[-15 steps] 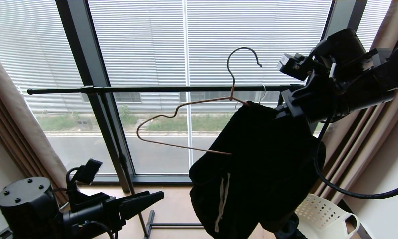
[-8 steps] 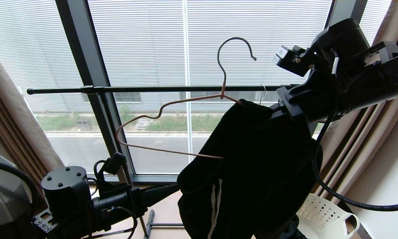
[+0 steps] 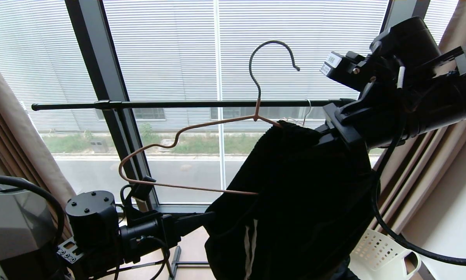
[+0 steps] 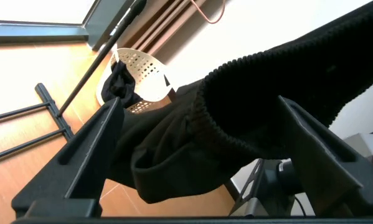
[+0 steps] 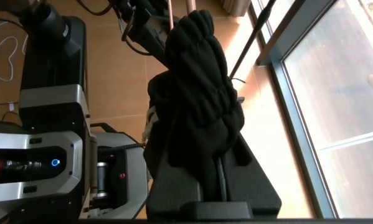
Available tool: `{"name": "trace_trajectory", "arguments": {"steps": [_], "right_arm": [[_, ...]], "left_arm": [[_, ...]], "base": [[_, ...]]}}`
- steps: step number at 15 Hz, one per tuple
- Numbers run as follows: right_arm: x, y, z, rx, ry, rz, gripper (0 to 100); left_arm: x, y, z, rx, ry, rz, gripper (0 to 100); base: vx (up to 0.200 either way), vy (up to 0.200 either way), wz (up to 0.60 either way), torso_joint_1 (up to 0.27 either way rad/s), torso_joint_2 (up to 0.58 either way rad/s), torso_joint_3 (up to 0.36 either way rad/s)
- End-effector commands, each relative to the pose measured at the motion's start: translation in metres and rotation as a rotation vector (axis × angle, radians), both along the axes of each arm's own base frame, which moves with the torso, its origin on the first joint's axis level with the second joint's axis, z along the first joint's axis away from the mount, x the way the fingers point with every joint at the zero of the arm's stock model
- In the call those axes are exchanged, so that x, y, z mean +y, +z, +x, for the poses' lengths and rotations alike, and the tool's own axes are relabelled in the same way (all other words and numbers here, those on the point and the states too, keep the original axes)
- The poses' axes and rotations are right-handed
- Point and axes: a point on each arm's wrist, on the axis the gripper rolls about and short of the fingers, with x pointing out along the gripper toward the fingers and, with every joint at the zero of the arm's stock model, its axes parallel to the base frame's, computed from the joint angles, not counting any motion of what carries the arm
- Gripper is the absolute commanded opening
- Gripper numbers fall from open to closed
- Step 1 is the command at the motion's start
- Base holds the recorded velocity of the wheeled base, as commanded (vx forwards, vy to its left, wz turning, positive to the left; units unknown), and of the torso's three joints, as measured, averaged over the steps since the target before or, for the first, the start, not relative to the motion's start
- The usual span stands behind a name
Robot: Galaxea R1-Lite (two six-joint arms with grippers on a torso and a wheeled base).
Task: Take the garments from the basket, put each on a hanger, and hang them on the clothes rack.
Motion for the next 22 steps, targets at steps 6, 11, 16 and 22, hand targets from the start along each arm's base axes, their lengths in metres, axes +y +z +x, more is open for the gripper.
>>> {"name": "trace_trajectory", "arguments": {"steps": [6, 11, 16, 22], "right_arm": [[0.003, 0.004, -0.005, -0.011, 0.017, 0.006, 0], [-0.005, -0.002, -0.004, 0.01, -0.007, -0.005, 0], [-0.035, -0.012, -0.005, 0.05, -0.1, -0.027, 0], [-0.048, -0.027, -0.021, 0.057, -0.12, -0.044, 0]], "left_arm": [[-0.012, -0.002, -0.005, 0.004, -0.046, 0.005, 0], [-0.005, -0.003, -0.006, 0.012, -0.024, 0.01, 0], [0.016, -0.002, -0.002, -0.011, 0.052, 0.033, 0], [0.029, 0.006, 0.012, -0.069, 0.117, 0.026, 0]], "base": [[0.0, 0.0, 0.0, 0.0, 0.0, 0.0], [0.0, 0.0, 0.0, 0.0, 0.0, 0.0], [0.0, 0.0, 0.0, 0.0, 0.0, 0.0], [0.0, 0.0, 0.0, 0.0, 0.0, 0.0]]}}
